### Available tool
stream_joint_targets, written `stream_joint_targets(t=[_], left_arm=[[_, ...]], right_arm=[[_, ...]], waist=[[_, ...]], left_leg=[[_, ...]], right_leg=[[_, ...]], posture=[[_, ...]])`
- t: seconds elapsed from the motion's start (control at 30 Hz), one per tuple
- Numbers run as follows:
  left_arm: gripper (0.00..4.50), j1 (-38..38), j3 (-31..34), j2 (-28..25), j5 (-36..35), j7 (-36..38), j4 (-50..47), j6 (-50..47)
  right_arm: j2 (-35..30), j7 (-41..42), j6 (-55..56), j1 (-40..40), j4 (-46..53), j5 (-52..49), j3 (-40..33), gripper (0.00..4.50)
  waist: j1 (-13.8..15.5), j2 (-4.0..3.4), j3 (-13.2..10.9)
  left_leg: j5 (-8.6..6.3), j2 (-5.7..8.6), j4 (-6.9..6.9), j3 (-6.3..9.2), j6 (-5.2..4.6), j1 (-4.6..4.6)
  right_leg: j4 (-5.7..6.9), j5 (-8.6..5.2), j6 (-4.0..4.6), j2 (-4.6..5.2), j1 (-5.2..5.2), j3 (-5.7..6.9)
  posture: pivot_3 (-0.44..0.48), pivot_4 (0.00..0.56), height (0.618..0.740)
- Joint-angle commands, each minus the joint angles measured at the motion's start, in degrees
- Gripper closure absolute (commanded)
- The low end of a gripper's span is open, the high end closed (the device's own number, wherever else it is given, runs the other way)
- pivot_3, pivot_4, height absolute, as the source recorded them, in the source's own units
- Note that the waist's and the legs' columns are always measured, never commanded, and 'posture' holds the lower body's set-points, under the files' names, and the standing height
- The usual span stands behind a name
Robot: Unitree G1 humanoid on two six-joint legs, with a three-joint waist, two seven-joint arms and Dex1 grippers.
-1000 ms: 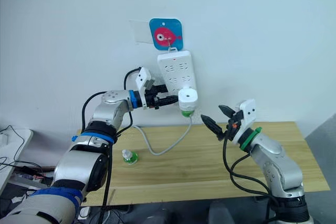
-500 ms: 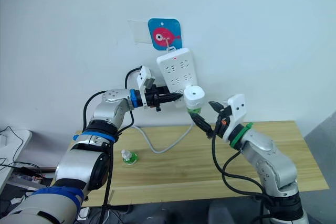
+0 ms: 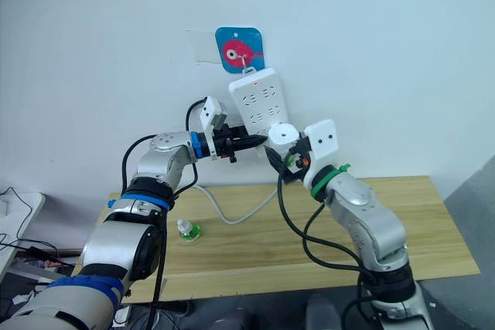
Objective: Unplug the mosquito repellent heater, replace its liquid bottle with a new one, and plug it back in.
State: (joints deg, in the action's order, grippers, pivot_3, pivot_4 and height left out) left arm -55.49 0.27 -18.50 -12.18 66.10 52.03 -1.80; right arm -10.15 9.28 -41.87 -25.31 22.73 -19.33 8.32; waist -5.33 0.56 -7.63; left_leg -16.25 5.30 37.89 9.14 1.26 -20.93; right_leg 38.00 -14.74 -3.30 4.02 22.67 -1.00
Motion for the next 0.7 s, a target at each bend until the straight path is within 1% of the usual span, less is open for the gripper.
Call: stream_joint_targets(t=[0.03, 0.2, 0.3, 0.33, 0.37, 0.4, 0.57, 0.7], left_arm=[[3.19, -1.25, 0.41, 0.19, -0.21, 0.03, -2.35, 0.54], [3.19, -1.19, 0.63, 0.06, -0.15, -0.02, -2.37, 0.54], [3.19, -1.14, 0.71, 0.12, -0.01, -0.34, -2.28, 0.77], [3.19, -1.16, 0.74, 0.14, 0.01, -0.45, -2.17, 0.85], [3.19, -1.18, 0.77, 0.17, 0.02, -0.53, -2.09, 0.9], [3.19, -1.15, 0.78, 0.18, 0.01, -0.57, -2.1, 0.9], [3.19, -1.19, 0.78, 0.07, 0.23, -0.93, -1.67, 1.04], [3.19, -1.66, 0.71, -0.42, 1.07, -1.98, -0.25, 1.62]], right_arm=[[0.99, -1.04, 2.01, -2.01, -0.85, 2.45, 0.42, 0.0], [1.62, -1.06, 2.67, -2.43, -2.19, 4.38, 0.27, 0.0], [2.07, -0.07, 3.21, -2.08, -2.13, 4.16, -0.21, 0.59], [2.06, 0.27, 3.31, -1.96, -2.03, 4.14, -0.29, 0.86], [2.01, 0.55, 3.37, -1.81, -1.86, 4.13, -0.37, 1.26], [1.98, 0.74, 3.38, -1.67, -1.68, 4.16, -0.42, 1.51], [0.82, 2.14, 2.56, 0.07, 1.12, 4.01, -0.54, 1.52], [-1.52, 2.91, -0.51, 3.75, 7.24, 2.71, -1.81, 1.52]], waist=[[0.06, 0.0, 0.0], [0.07, 0.01, 0.0], [0.07, 0.01, 0.0], [0.07, 0.01, 0.0], [0.07, 0.01, 0.0], [0.06, 0.0, 0.0], [0.1, 0.01, 0.0], [0.44, 0.01, 0.01]], left_leg=[[0.01, 0.02, 0.0, 0.0, 0.01, -0.02], [0.07, 0.06, 0.03, -0.03, 0.13, -0.28], [0.09, 0.04, 0.07, 0.0, 0.15, -0.53], [0.08, 0.03, 0.07, 0.01, 0.14, -0.53], [0.08, 0.03, 0.07, 0.01, 0.14, -0.53], [0.08, 0.04, 0.07, 0.01, 0.13, -0.54], [0.07, 0.05, 0.07, 0.01, 0.13, -0.57], [0.11, 0.06, 0.08, 0.07, 0.19, -0.75]], right_leg=[[-0.02, 0.0, 0.0, 0.01, 0.01, -0.01], [-0.02, 0.0, 0.0, 0.05, 0.3, -0.07], [0.11, 0.02, 0.03, 0.06, 0.6, -0.04], [0.11, 0.02, 0.03, 0.06, 0.6, -0.03], [0.12, 0.02, 0.03, 0.06, 0.6, -0.03], [0.12, 0.02, 0.03, 0.05, 0.6, -0.04], [0.08, 0.02, 0.03, 0.05, 0.59, -0.02], [-0.04, 0.01, 0.02, 0.06, 0.65, 0.07]], posture=[[-0.158, 0.138, 0.74], [-0.158, 0.138, 0.74], [-0.154, 0.139, 0.74], [-0.154, 0.139, 0.74], [-0.154, 0.14, 0.74], [-0.155, 0.139, 0.74], [-0.156, 0.14, 0.74], [-0.157, 0.142, 0.74]])
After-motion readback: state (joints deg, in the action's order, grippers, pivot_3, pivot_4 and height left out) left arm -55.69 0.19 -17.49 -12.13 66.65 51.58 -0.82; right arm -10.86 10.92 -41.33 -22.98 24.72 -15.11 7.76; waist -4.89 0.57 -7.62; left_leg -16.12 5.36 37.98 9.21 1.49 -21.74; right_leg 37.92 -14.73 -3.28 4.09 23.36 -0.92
